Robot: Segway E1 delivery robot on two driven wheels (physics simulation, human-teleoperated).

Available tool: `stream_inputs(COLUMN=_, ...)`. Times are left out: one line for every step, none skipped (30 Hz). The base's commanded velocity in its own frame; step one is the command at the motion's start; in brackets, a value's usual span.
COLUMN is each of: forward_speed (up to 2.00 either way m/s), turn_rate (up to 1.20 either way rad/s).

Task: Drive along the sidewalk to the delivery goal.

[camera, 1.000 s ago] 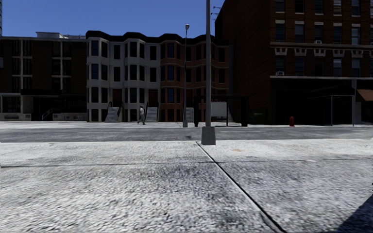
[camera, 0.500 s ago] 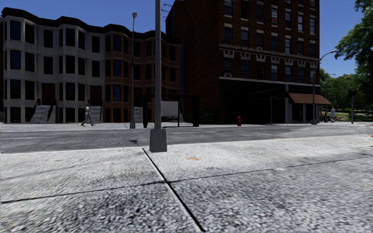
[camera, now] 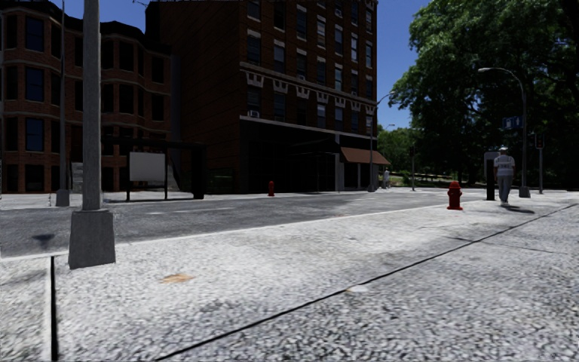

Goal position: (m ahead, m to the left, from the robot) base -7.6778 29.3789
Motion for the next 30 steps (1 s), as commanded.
stream_inputs(forward_speed=2.00, turn_rate=-0.76)
stream_inputs(forward_speed=2.00, turn_rate=-0.76)
stream_inputs(forward_speed=2.00, turn_rate=-0.76)
stream_inputs(forward_speed=2.00, turn_rate=-0.76)
stream_inputs(forward_speed=2.00, turn_rate=-0.76)
stream_inputs(forward_speed=2.00, turn_rate=-0.76)
stream_inputs(forward_speed=2.00, turn_rate=-0.76)
stream_inputs(forward_speed=2.00, turn_rate=-0.76)
stream_inputs(forward_speed=2.00, turn_rate=-0.76)
stream_inputs(forward_speed=2.00, turn_rate=-0.76)
stream_inputs(forward_speed=2.00, turn_rate=-0.76)
stream_inputs(forward_speed=2.00, turn_rate=-0.76)
stream_inputs(forward_speed=2.00, turn_rate=-0.76)
stream_inputs(forward_speed=2.00, turn_rate=-0.76)
stream_inputs(forward_speed=2.00, turn_rate=-0.76)
stream_inputs(forward_speed=2.00, turn_rate=-0.76)
stream_inputs(forward_speed=2.00, turn_rate=-0.76)
stream_inputs(forward_speed=2.00, turn_rate=-0.76)
stream_inputs(forward_speed=2.00, turn_rate=-0.76)
stream_inputs(forward_speed=2.00, turn_rate=-0.76)
stream_inputs(forward_speed=2.00, turn_rate=-0.76)
stream_inputs(forward_speed=2.00, turn_rate=-0.76)
stream_inputs(forward_speed=2.00, turn_rate=-0.76)
stream_inputs(forward_speed=2.00, turn_rate=-0.76)
stream_inputs(forward_speed=2.00, turn_rate=-0.76)
stream_inputs(forward_speed=2.00, turn_rate=-0.76)
stream_inputs(forward_speed=2.00, turn_rate=-0.76)
stream_inputs(forward_speed=2.00, turn_rate=-0.76)
stream_inputs(forward_speed=2.00, turn_rate=-0.76)
stream_inputs(forward_speed=2.00, turn_rate=-0.75)
